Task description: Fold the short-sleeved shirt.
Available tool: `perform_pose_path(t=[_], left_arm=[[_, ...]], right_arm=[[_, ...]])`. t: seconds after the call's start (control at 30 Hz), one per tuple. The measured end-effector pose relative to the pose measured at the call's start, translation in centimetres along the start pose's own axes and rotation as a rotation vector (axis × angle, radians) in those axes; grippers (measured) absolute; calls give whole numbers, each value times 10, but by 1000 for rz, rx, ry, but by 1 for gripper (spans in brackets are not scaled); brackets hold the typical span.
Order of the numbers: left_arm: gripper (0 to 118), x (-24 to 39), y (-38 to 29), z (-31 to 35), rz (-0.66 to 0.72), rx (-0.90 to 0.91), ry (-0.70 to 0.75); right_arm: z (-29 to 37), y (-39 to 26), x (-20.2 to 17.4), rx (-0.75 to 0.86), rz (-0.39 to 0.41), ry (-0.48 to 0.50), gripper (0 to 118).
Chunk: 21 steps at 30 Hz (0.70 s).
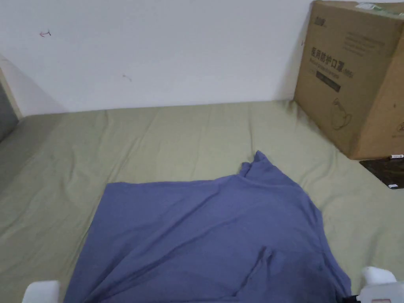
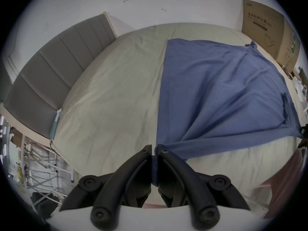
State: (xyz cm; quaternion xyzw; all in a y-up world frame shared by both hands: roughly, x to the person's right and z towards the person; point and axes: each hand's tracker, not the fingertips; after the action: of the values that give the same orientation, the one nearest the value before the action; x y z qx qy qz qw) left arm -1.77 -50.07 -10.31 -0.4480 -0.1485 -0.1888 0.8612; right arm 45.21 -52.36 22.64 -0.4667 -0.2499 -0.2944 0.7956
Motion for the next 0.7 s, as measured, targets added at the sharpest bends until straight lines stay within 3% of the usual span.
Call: perform_pose_path(t=[0.1,0.13,0.2,0.23,0.27,0.33,0.37,0.4,0.43,0.47,0.5,0.57,0.67,0.7], left_arm=[[7,-3,-10,4,18,27,-24],[15,-4,-8,7,30,25,-24],[71,-8,-4,10,58,-3,-42],[91,-11,-5,14,88,24,-70],[104,-12,-5,21,115,40,-93],[101,-17,-6,34,137,52,-107],[96,-20,-9,39,156,59,-126],[79,-23,-13,45,177,74,-155],[47,-24,-18,50,195,86,-171],[0,-25,-24,52,189,74,-177],[0,-24,-30,51,182,60,-174],[0,-25,-39,52,173,35,-180],[0,-25,-50,50,176,36,-166],[10,-28,-51,47,177,46,-167]], right_arm=[[-2,4,1,45,-38,-15,3],[-3,5,1,50,-42,-9,9],[4,6,-11,49,-46,-28,65],[6,6,-11,56,-38,-28,89],[10,5,-13,63,-33,-25,96],[25,2,-20,100,-5,2,96],[31,0,-25,124,30,11,89],[39,-4,-30,150,80,0,69],[45,-8,-36,163,120,-15,37],[51,-14,-44,173,158,-56,8],[53,-22,-49,183,161,-78,8],[55,-34,-54,156,159,14,4],[50,-47,-60,141,144,21,4],[49,-49,-61,130,142,21,4]])
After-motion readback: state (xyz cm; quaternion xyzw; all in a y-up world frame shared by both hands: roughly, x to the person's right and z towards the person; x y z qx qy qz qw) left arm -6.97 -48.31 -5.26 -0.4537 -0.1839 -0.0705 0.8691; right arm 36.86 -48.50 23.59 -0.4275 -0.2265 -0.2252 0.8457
